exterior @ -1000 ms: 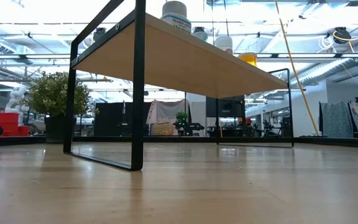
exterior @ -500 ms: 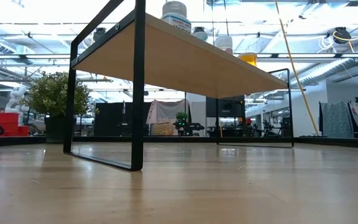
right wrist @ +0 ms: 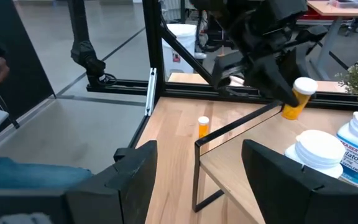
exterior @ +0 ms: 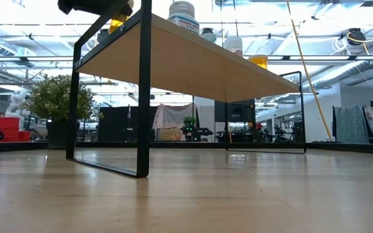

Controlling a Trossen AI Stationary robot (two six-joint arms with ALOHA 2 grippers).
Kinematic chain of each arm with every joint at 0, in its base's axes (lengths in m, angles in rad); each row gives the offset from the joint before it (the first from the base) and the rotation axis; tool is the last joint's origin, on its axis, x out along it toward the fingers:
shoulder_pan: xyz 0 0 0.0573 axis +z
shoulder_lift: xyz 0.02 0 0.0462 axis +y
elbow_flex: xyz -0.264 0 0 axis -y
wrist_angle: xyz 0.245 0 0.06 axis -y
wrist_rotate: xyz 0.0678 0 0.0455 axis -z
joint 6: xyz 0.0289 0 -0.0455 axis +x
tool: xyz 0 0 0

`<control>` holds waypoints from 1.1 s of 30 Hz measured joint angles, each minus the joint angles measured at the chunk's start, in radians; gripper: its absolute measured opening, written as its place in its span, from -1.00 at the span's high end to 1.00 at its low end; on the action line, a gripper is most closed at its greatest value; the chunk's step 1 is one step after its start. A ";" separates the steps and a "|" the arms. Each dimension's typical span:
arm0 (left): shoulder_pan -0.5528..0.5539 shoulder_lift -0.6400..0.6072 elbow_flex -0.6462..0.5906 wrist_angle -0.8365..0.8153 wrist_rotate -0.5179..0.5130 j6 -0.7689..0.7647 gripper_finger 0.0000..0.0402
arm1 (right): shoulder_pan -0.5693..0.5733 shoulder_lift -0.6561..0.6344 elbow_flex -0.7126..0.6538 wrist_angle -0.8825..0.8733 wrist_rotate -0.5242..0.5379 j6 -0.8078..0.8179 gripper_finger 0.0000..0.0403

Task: Pick and place medicine bottles onto shelf by color
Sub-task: Put the right small orange pill bottle on the shelf

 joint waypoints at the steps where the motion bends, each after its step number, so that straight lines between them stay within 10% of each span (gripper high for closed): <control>1: 0.002 -0.020 -0.030 0.040 0.000 0.000 0.40 | 0.000 0.000 0.000 0.000 0.000 0.000 -0.15; 16: 0.052 -0.174 -0.378 0.631 0.073 0.335 0.40 | 0.000 0.000 0.000 0.003 0.000 -0.005 -0.15; 33: 0.105 -0.173 -0.391 0.576 0.135 0.309 0.40 | 0.000 0.000 0.000 0.000 0.000 -0.016 -0.15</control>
